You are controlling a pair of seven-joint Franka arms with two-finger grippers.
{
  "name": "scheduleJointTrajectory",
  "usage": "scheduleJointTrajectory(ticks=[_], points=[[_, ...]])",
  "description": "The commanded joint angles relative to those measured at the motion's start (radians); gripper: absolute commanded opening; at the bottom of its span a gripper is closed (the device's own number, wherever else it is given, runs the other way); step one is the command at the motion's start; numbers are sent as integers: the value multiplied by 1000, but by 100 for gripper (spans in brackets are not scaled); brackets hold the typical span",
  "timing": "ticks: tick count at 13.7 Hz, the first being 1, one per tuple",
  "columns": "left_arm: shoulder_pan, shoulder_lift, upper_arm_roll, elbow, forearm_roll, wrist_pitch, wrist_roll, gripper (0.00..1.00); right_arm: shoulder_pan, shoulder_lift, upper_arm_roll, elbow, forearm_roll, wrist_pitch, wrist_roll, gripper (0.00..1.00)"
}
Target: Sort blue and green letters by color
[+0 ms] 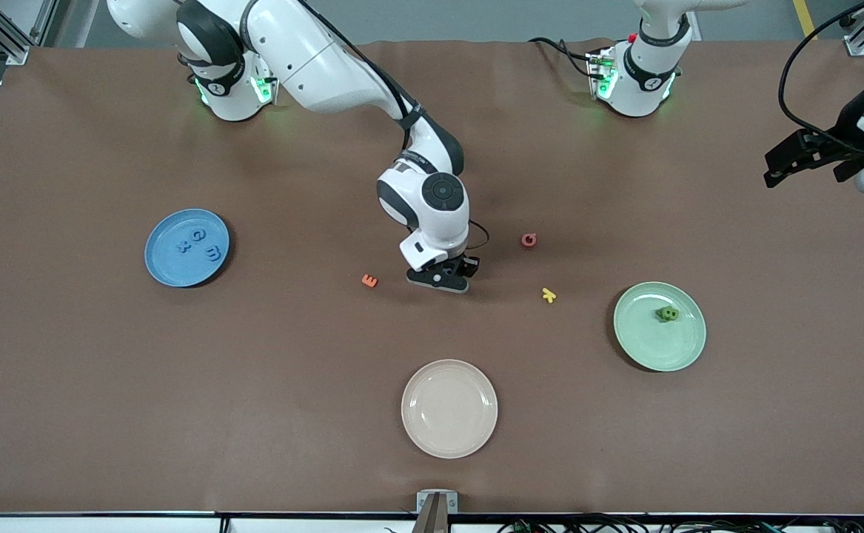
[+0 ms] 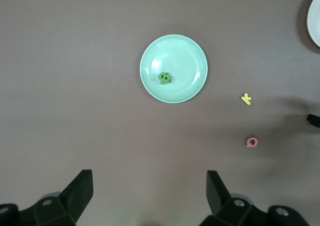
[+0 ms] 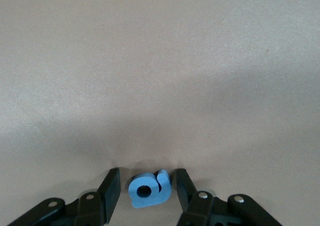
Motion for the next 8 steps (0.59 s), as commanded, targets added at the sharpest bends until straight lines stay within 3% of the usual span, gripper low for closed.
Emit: scheduleJointTrajectory(ticks=[1, 3, 4, 8], points=[[-3, -19, -3, -14, -18, -8, 21, 100, -6, 43, 3, 37, -7, 2, -2, 25], [-4, -17, -4, -14, -24, -5, 43, 100, -8, 43, 3, 37, -4, -1, 0, 6], [-2, -17, -4, -13, -38, -5, 60, 100, -8, 43, 3, 37, -2, -1, 0, 2], [-2, -19, -3, -13, -52, -5, 62, 100, -21, 29, 3, 37, -1, -18, -13, 0]])
